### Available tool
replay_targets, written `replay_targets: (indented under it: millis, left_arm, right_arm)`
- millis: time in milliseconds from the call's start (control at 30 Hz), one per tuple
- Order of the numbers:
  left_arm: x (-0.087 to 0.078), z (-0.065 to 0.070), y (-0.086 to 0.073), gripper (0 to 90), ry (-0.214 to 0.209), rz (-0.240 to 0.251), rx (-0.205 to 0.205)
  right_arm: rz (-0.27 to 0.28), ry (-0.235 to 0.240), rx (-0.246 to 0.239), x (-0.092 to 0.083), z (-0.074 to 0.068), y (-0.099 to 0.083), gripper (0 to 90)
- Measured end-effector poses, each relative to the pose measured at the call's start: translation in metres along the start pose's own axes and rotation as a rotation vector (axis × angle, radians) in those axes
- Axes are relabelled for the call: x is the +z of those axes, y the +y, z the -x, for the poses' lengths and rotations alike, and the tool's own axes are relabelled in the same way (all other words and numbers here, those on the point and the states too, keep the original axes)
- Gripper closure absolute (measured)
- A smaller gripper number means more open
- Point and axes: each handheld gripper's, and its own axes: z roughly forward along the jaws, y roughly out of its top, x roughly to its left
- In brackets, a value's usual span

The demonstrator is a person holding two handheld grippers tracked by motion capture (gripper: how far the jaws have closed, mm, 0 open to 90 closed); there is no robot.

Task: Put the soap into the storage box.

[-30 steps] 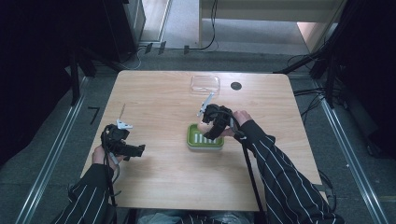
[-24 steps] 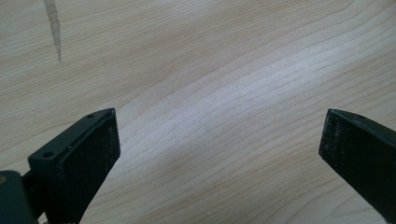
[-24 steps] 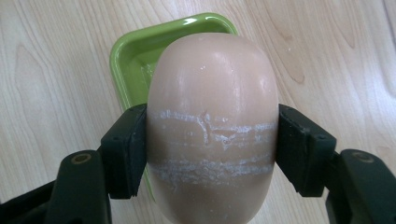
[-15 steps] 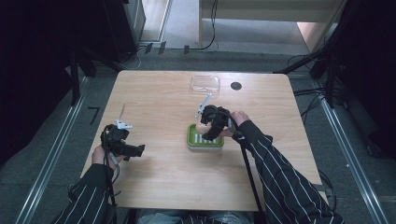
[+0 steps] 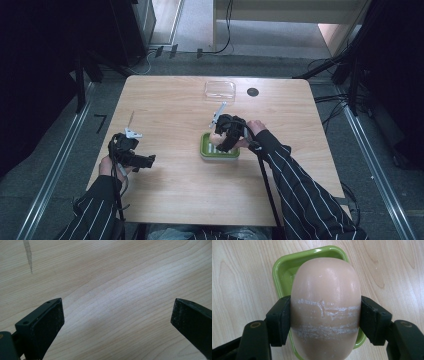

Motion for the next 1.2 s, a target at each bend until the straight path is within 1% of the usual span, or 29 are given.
replay_targets:
  millis: [167, 233, 400, 467, 500, 533, 600, 633, 1133, 1200]
  left_arm:
    - [0.000, 0.000, 0.000, 0.0, 0.000, 0.001, 0.000]
    - [0.000, 0.000, 0.000, 0.0, 0.000, -0.001, 0.003]
    - [0.000, 0.000, 0.000, 0.0, 0.001, -0.002, -0.002]
    - [-0.001, 0.000, 0.000, 0.0, 0.001, -0.001, 0.000]
    - [-0.001, 0.000, 0.000, 0.0, 0.001, 0.000, 0.000]
    - [-0.001, 0.000, 0.000, 0.0, 0.001, 0.001, -0.001]
    - [-0.001, 0.000, 0.000, 0.0, 0.002, -0.002, -0.002]
    - [-0.001, 0.000, 0.000, 0.0, 0.001, -0.002, -0.002]
    - [0.000, 0.000, 0.000, 0.0, 0.001, 0.001, -0.003]
    - [0.000, 0.000, 0.000, 0.0, 0.001, 0.001, -0.002]
  right_arm:
    - [-0.001, 0.000, 0.004, 0.004, 0.000, 0.000, 33.6]
    - [0.005, 0.003, -0.016, 0.006, 0.001, 0.001, 33.5]
    - [0.015, -0.004, -0.016, 0.007, 0.002, 0.000, 33.6]
    - [0.014, 0.002, -0.015, 0.008, 0.002, 0.000, 33.5]
    - [0.015, 0.002, -0.022, 0.009, 0.001, -0.001, 33.6]
    - [0.010, -0.003, -0.019, 0.010, 0.001, -0.001, 33.5]
    - [0.012, 0.001, -0.034, 0.012, 0.001, -0.002, 33.6]
    - [0.008, -0.001, -0.022, 0.013, 0.000, -0.002, 33.6]
    - [0.003, 0.000, -0.030, 0.019, 0.001, -0.003, 33.5]
    - [-0.001, 0.002, -0.022, 0.020, 0.001, -0.003, 33.5]
